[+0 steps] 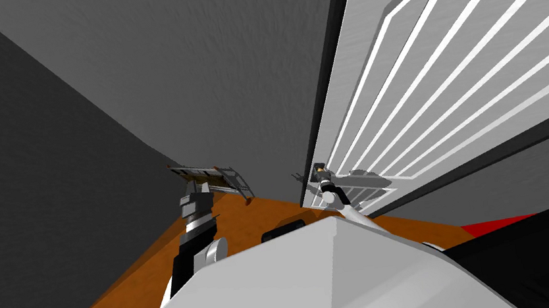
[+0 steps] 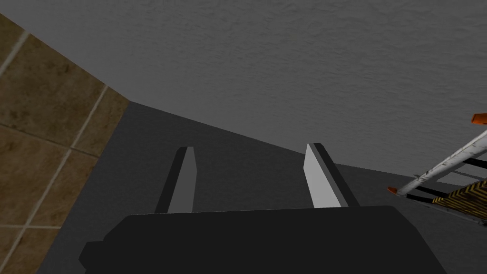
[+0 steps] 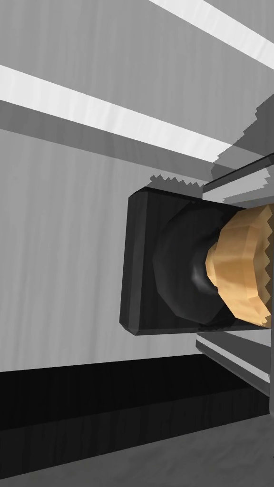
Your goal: Pull the door open
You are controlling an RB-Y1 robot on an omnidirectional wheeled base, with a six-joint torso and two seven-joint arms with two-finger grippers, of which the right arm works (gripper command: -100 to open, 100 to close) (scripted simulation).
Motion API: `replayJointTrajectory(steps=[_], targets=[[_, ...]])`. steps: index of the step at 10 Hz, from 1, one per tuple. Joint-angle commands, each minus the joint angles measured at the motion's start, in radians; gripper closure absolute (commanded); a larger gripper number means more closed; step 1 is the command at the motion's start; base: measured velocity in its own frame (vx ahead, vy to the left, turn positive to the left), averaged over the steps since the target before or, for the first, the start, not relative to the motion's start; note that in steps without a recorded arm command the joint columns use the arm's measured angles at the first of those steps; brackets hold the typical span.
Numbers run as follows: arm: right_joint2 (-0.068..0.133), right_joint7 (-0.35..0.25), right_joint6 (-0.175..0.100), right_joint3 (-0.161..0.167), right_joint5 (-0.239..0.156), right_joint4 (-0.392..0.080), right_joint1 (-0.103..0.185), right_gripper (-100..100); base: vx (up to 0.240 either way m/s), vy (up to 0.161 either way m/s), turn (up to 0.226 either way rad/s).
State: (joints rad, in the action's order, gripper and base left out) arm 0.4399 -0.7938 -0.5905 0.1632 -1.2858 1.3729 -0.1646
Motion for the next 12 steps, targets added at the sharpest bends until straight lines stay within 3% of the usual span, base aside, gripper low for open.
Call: replayJointTrajectory(steps=[1, 5, 12], targets=[[-0.003, 0.001, 0.002, 0.004, 0.001, 0.002, 0.001, 100, -0.028, -0.002, 0.009], [-0.003, 0.001, 0.002, 0.004, 0.001, 0.002, 0.001, 100, -0.010, 0.001, 0.005], [0.062, -0.086, 0.016, 0.047, 0.022, 0.015, -0.015, 100, -0.198, -0.023, 0.127]])
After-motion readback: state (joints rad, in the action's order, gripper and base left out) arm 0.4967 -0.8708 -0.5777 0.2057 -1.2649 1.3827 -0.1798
